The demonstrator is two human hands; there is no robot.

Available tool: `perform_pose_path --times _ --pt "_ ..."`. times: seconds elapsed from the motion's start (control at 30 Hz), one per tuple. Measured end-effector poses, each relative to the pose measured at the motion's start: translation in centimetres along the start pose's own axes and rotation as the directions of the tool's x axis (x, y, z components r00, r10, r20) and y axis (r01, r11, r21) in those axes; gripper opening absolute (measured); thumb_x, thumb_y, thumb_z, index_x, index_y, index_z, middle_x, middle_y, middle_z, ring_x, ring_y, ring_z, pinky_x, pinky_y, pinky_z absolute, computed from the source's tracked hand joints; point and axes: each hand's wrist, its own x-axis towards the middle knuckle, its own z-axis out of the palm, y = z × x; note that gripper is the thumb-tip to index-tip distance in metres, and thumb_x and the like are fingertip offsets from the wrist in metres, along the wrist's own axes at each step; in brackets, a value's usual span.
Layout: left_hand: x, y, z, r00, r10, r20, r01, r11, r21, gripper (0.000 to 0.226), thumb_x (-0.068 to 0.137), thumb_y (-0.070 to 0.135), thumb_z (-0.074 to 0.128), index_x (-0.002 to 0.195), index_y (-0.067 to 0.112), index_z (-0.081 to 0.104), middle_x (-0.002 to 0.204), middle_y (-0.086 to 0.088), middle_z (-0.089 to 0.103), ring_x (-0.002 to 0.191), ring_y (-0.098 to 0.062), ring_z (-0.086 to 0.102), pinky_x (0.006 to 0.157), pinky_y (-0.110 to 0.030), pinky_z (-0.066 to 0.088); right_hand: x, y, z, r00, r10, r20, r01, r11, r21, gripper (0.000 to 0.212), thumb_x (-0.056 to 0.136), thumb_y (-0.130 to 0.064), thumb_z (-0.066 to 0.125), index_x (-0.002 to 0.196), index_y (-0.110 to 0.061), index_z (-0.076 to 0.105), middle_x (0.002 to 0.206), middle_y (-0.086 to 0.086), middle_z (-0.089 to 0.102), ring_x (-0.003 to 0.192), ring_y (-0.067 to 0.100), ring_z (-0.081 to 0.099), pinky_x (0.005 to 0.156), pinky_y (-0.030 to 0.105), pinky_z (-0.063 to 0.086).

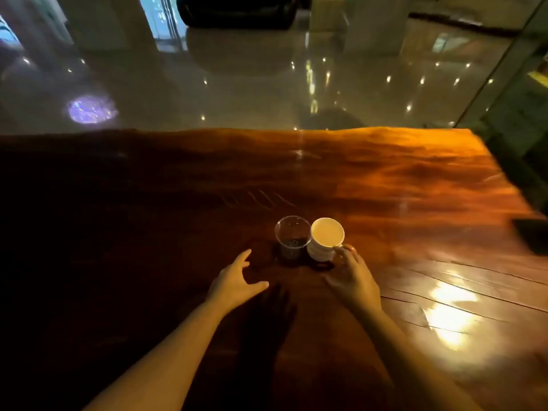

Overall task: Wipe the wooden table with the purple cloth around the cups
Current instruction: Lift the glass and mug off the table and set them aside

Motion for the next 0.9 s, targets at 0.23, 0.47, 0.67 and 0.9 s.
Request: perform_pose_path --times 0.23,0.47,0.67,0.9 --pt "7.7 1.3 4.7 0.998 -0.049 0.046 0.060 0.958 -0.281 0.106 0.063 0.027 0.082 0.142 0.035 0.011 0.148 -0.003 0.034 0.135 -0.018 0.029 0.106 -0.040 0.030 6.3 5.9 0.5 0.964 0.263 -0.030 -0.250 0.941 0.230 0.075 0.072 -0.015 0.078 0.134 -0.028 0.039 0.136 0.009 0.049 0.114 0.025 0.053 0.086 0.044 0.052" --pt "12.2 2.0 8.2 0.998 0.055 -0.036 -0.065 0.931 -0.358 0.100 0.059 0.013 0.083 0.137 0.032 0.023 0.141 0.002 0.040 0.128 -0.011 0.037 0.098 -0.028 0.030 8.7 9.7 1.4 0.940 0.324 0.107 -0.341 0.870 0.357 0.040 0.076 -0.013 0.076 0.113 -0.016 0.062 0.106 0.012 0.070 0.098 0.023 0.066 0.077 0.051 0.057" --pt "12.8 2.3 9.5 0.990 0.068 -0.125 -0.117 0.888 -0.445 0.080 0.060 0.008 0.081 0.126 0.027 0.039 0.129 -0.001 0.049 0.118 -0.008 0.045 0.093 -0.022 0.037 8.7 9.9 1.2 0.985 0.160 0.059 -0.170 0.949 0.265 0.020 0.077 -0.016 0.074 0.096 -0.019 0.072 0.095 0.007 0.074 0.083 0.015 0.067 0.069 0.043 0.058" --pt "10.6 0.6 6.9 0.983 0.019 -0.182 -0.102 0.882 -0.461 0.081 0.060 0.006 0.082 0.128 0.021 0.040 0.134 -0.001 0.046 0.119 -0.010 0.046 0.097 -0.029 0.042 8.0 7.0 0.7 0.999 0.033 -0.010 -0.030 0.965 0.259 0.022 0.077 -0.016 0.071 0.097 -0.025 0.069 0.082 -0.007 0.070 0.075 0.011 0.067 0.066 0.039 0.058"
